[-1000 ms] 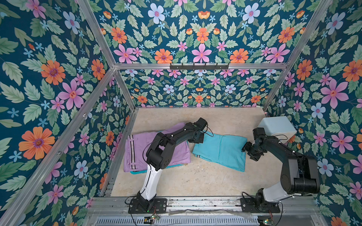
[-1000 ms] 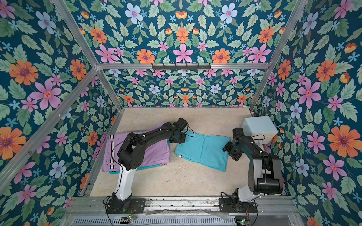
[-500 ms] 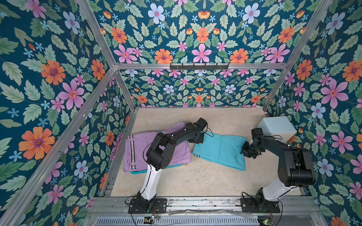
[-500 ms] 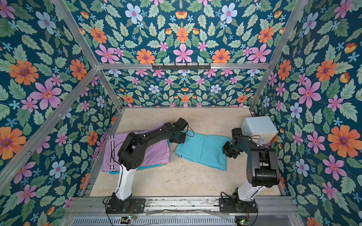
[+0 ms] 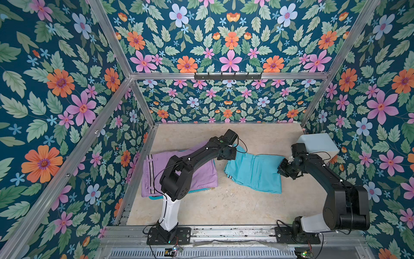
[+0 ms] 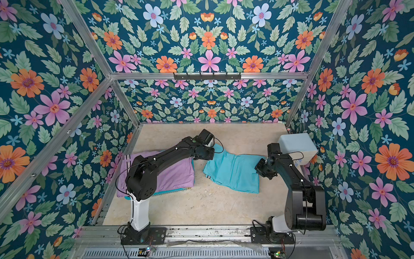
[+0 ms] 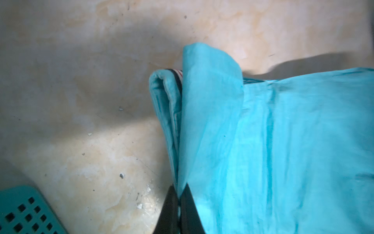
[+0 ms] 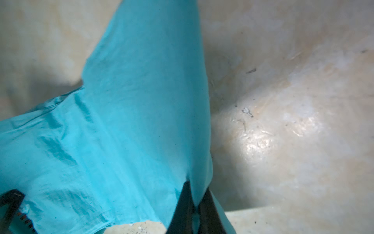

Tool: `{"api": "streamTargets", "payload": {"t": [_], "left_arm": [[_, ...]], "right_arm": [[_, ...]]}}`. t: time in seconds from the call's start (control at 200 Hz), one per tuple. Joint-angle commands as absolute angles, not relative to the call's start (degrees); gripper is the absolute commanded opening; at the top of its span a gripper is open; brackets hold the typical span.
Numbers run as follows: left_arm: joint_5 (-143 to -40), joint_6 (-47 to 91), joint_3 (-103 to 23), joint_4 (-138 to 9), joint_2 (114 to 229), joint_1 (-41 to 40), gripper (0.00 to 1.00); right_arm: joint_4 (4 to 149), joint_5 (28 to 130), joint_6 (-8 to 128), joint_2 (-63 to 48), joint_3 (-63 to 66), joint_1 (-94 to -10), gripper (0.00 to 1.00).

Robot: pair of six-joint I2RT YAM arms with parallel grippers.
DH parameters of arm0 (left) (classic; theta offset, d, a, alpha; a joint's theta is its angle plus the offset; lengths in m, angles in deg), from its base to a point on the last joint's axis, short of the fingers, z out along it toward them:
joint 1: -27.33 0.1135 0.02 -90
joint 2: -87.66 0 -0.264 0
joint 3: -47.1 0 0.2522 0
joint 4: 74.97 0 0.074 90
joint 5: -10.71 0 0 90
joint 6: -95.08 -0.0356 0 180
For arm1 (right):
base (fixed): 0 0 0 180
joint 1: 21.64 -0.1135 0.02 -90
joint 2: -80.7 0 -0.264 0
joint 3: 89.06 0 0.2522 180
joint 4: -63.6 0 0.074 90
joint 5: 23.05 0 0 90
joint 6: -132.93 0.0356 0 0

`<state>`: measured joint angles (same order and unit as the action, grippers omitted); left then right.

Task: Put the folded long pants in the basket
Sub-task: Pick up the long pant at the center of the board, then move the basket to the center of the board.

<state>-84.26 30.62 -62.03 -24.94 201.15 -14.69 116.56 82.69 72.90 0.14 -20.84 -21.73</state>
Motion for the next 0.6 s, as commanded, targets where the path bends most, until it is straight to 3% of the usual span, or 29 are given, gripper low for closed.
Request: {"api": "streamTargets", "payload": {"t": [0.0,0.31,0.425,0.595], "left_arm": [[-84.96,31.53,-63.93,-22.67,197.86,-14.68,0.00],[-76.98,28.75,-67.81,-7.85,184.87,-9.52,0.00],[-68.82,27.82,-66.52,0.01,177.70,-6.21,0.00],[-66.22,26.35,-59.47,3.60,166.75,4.66,0.00]], "right_arm": [[123.99,81.33,72.96,3.85,-17.00,-23.06,0.00],[132.64,81.51,78.36,4.24,4.03,-34.99,0.00],[131.97,80.55,81.97,0.73,10.91,-42.96,0.00],[126.81,82.08,87.84,-8.50,17.91,-54.04,0.00]]}}
